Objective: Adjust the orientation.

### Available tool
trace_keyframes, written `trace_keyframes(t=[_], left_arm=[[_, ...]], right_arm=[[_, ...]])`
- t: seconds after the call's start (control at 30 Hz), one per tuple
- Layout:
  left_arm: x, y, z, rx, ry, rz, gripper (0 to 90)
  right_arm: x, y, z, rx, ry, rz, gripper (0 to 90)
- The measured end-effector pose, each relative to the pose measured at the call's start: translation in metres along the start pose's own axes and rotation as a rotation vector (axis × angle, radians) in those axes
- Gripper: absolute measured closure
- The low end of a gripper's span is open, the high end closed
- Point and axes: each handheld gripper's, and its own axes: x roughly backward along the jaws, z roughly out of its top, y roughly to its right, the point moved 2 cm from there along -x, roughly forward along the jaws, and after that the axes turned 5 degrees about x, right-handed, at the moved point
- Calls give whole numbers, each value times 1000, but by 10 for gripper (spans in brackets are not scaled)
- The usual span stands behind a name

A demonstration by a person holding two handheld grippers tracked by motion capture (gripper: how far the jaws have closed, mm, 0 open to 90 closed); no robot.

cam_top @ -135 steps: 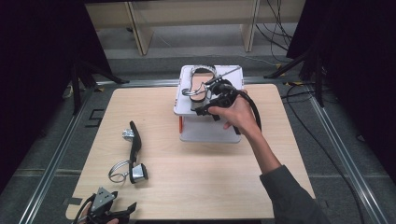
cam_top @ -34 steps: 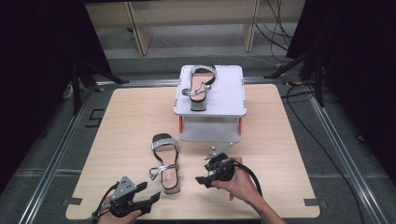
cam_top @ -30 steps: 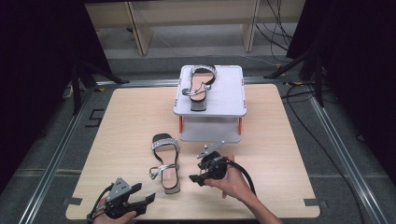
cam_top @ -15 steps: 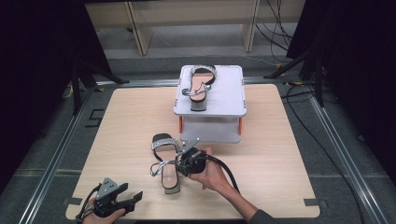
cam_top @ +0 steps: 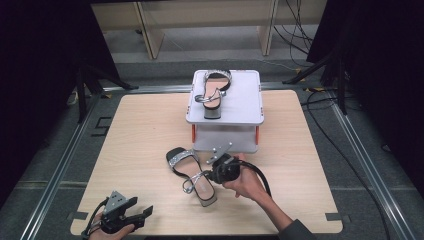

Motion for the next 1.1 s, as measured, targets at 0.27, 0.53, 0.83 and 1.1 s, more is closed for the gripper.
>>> trace_keyframes(t=[0.27, 0.53, 0.83, 1.1], left_arm=[[-1, 1, 0, 16, -2, -5, 307], [-2, 1, 0, 4, 0, -2, 306], [-1, -2, 0, -11, -13, 9, 304], [-1, -1, 0, -4, -12, 7, 303]], right_arm=[[28, 3, -34, -23, -10, 14, 826], [34, 13, -42, -75, -15, -9, 822], [37, 28, -42, -127, -18, -27, 783], [83, 20, -29, -161, 29, -64, 439]])
